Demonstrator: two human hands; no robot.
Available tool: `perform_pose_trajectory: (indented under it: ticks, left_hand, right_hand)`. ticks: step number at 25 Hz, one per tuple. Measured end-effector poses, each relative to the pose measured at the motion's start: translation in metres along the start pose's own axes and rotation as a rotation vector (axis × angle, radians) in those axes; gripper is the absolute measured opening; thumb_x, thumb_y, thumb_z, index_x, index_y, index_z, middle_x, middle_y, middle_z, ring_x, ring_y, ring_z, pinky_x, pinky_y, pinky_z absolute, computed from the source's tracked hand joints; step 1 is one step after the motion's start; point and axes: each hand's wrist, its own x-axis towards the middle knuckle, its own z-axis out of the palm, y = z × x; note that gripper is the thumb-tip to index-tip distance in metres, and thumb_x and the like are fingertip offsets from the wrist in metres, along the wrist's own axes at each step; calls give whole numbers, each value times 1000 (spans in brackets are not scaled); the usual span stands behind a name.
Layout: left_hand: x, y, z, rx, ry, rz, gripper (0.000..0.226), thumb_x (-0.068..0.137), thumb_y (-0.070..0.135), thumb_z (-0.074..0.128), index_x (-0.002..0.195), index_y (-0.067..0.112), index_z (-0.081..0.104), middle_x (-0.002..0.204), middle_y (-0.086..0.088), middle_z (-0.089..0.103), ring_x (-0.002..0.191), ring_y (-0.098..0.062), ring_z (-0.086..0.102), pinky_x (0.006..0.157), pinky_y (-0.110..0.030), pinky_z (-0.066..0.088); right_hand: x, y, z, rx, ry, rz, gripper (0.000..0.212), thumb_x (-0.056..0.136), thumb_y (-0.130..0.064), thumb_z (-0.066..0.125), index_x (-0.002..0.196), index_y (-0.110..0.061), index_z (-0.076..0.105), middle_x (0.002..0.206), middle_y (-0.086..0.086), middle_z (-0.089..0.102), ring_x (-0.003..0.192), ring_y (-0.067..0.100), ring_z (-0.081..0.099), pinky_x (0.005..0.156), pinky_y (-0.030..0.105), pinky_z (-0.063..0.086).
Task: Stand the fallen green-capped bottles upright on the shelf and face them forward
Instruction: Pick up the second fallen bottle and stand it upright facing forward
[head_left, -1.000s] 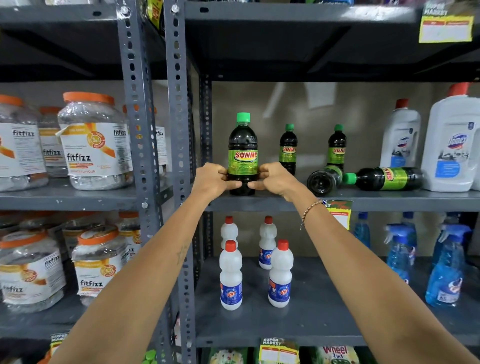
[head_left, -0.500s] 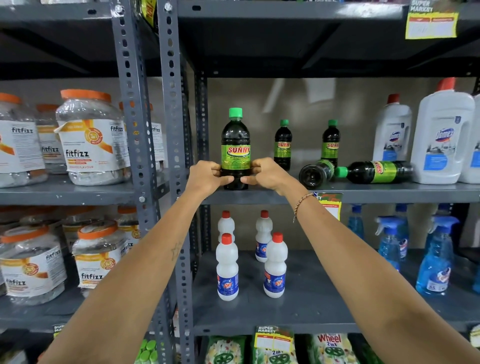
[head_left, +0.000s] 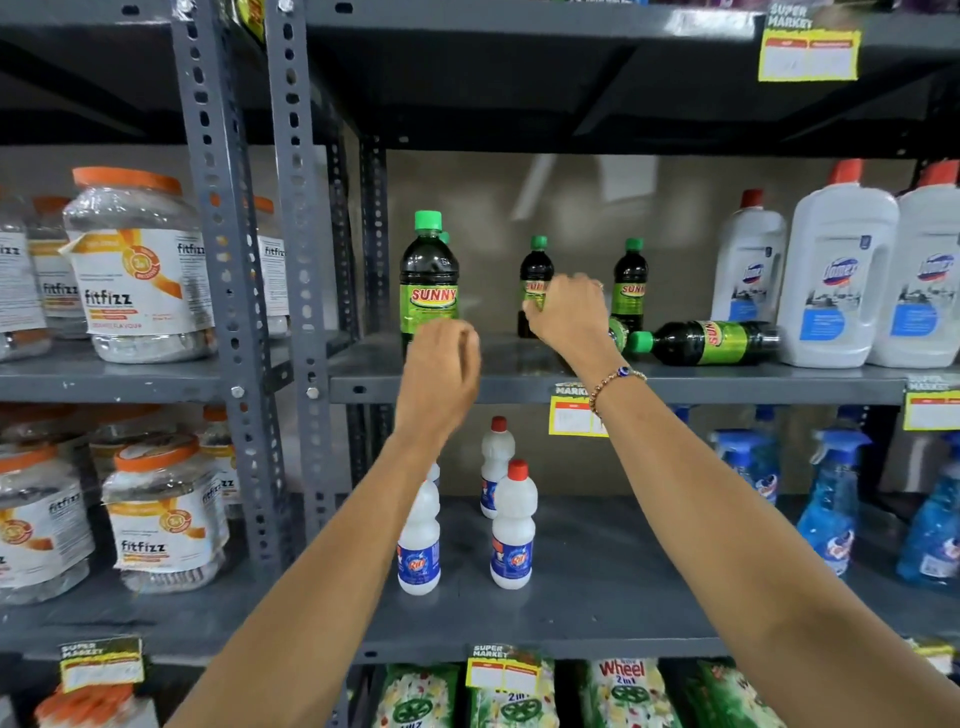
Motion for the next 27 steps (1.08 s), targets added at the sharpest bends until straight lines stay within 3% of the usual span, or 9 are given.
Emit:
perform_pose_trajectory:
  ticks: [2,4,9,13,15,19,23,25,27]
  left_hand:
    - [-10,10,26,145,-91,86,28,96,24,38,100,5,58,98,-10,61,90,-26,53,80,-36,43]
    - [-20,8,45,300,-131,123,36,95,28,36,108,5,60,105,-10,65,98,-28,59,85,-38,48]
    - [-36,-5,64,527,-166,137,41,98,33,30,113,7,59,112,-8,65,105,-27,59,101,-40,41]
    - [-38,-5,68,565,-140,141,40,99,32,30,114,7,57,112,-9,63,104,-28,57,105,-42,37]
    - [-39,-6,70,568,-122,139,39,99,32,31,114,6,57,111,-10,63,104,-29,57,104,-42,38]
    - [-38,-8,69,604,-124,161,38,98,33,32,113,7,56,110,-10,63,101,-28,58,97,-40,42]
    - [-39,-10,72,606,-102,145,40,98,34,31,114,6,55,111,-11,63,101,-29,57,99,-39,38]
    - [-38,-11,75,602,-75,132,39,97,33,34,112,5,56,110,-12,63,101,-31,57,99,-38,33]
    - [-38,-11,77,592,-53,137,38,96,32,35,111,5,56,110,-12,62,101,-31,57,100,-38,31]
  right_hand:
    - [-2,16,2,-134,-101,163,78,81,-61,55,127,2,46,128,22,51,120,34,50,93,38,43]
    - [-6,28,4,-102,-228,328,90,76,-67,55,133,1,38,131,21,46,121,32,48,83,33,42]
    - [2,55,-10,9,-361,152,57,83,-58,49,105,-7,61,118,12,64,107,30,59,76,31,40]
    - [11,58,-25,-6,-506,165,62,86,-52,44,131,-11,51,140,10,51,122,30,52,91,36,43]
    - [18,49,-21,-106,-519,150,60,87,-50,43,133,-12,50,142,9,50,126,30,50,94,36,43]
    - [21,37,-3,-279,-454,128,58,81,-46,62,127,-11,54,129,10,57,116,32,58,91,41,52]
    - [26,50,17,48,-351,178,52,72,-38,72,112,-7,60,108,9,64,102,30,62,86,37,53]
    - [24,52,28,237,-190,150,50,71,-40,72,106,-7,61,106,10,67,102,31,63,79,32,49]
    - [17,48,42,387,-25,154,59,73,-45,68,113,-4,56,114,14,63,107,34,61,84,37,48]
